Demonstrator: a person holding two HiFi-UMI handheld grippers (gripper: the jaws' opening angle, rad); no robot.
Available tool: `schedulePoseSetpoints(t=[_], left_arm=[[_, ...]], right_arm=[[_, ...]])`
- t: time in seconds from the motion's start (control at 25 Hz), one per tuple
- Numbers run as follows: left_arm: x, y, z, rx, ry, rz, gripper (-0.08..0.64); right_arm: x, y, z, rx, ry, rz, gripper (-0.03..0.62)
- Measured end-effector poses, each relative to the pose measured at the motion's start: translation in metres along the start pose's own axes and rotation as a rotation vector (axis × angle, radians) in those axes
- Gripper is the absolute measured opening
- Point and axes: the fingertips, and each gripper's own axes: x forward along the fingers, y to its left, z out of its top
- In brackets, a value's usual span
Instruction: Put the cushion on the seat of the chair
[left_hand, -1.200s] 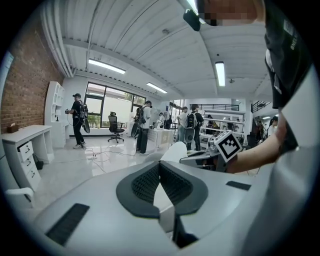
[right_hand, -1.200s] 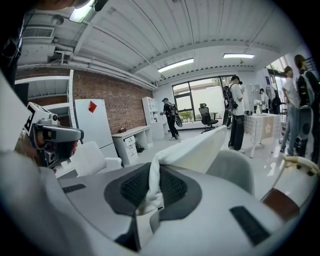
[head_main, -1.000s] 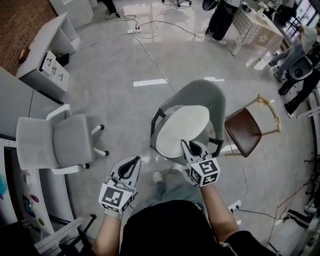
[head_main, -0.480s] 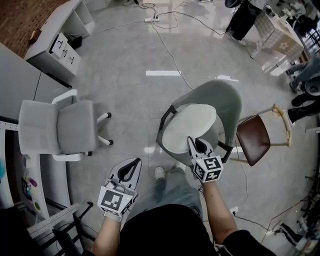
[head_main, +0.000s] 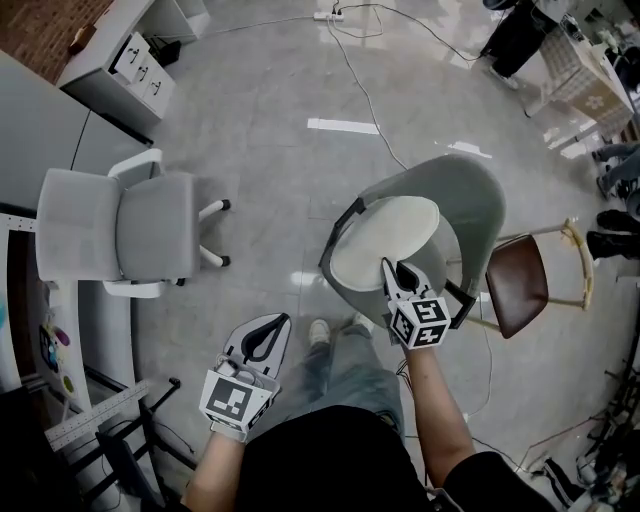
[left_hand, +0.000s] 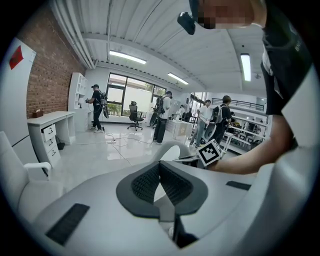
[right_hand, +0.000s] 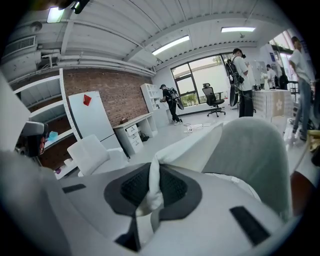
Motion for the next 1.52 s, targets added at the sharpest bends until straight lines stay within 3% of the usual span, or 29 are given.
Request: schedulePoseSetpoints(t=[0.72, 1.08, 1.52], left_arm=[[0.004, -0.006, -0.024, -0.03, 0.048, 0.004, 0.011], [0.008, -0.019, -0.031, -0.02, 0.062, -0.041, 0.011], [0.025, -0.039, -0.039, 0.013, 0.107, -0.106, 0.011]], right_arm=[[0.027, -0.024, -0.04, 0.08, 0.041, -0.025, 0.048], [0.002, -0.054, -0.077, 0.144, 0.095, -0.13, 0.049], [-0.031, -0.104, -0.157, 0.242, 0.194, -0.265, 0.051]])
